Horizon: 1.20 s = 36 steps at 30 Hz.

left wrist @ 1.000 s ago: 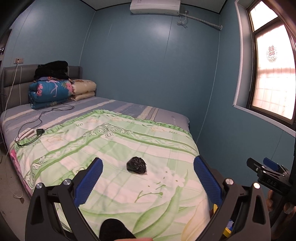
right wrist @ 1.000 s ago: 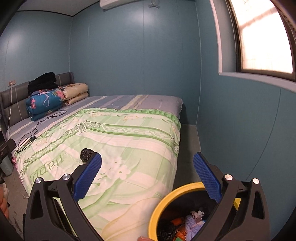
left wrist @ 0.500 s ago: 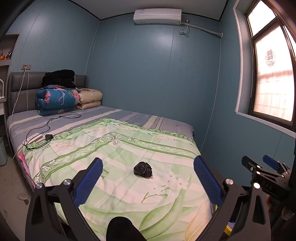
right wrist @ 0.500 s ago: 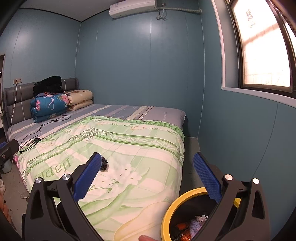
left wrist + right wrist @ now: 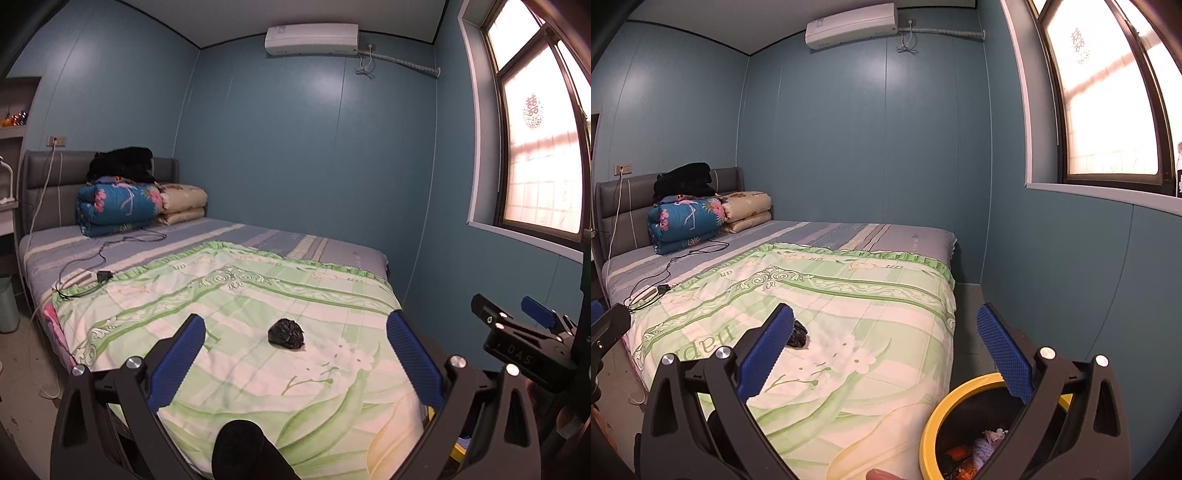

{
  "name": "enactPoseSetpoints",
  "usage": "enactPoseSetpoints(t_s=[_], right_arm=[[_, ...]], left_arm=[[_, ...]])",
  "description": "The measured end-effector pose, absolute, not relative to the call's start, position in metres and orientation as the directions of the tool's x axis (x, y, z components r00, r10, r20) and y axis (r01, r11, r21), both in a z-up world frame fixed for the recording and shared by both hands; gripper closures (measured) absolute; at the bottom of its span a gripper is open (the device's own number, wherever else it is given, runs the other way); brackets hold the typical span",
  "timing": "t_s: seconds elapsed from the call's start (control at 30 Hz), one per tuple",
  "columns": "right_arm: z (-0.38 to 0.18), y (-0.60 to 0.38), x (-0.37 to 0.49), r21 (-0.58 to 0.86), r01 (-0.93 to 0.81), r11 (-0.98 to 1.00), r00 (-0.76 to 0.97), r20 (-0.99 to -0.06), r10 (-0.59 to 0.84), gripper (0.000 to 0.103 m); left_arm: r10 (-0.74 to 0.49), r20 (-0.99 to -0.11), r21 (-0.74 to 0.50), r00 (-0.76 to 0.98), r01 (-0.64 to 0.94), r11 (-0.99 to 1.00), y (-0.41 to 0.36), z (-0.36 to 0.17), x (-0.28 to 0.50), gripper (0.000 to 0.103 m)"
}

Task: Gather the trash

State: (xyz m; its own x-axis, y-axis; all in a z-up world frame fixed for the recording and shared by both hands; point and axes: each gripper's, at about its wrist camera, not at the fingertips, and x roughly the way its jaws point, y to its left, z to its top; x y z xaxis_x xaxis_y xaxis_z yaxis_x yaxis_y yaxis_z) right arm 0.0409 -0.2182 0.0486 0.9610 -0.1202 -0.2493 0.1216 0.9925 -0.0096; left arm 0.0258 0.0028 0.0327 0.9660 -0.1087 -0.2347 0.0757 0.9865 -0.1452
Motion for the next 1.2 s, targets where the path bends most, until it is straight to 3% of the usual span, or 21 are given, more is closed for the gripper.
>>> enactPoseSetpoints(t_s=[0.37, 1.2], right_arm=[[0.04, -0.218, 0.036, 0.01, 0.111, 0.994, 0.96, -0.258, -0.105, 0.008], [0.03, -0.223, 0.04, 0.038, 0.136, 0.99, 0.951, -0.285, -0.12, 0.008]], left_arm=[[-0.061, -0.199, -0.095, 0.978, 0.043, 0.995, -0.005, 0.035, 0.009, 0.008], [-0.066, -0.215, -0.108, 0.974, 0.043, 0.993, -0.007, 0.032, 0.009, 0.008]])
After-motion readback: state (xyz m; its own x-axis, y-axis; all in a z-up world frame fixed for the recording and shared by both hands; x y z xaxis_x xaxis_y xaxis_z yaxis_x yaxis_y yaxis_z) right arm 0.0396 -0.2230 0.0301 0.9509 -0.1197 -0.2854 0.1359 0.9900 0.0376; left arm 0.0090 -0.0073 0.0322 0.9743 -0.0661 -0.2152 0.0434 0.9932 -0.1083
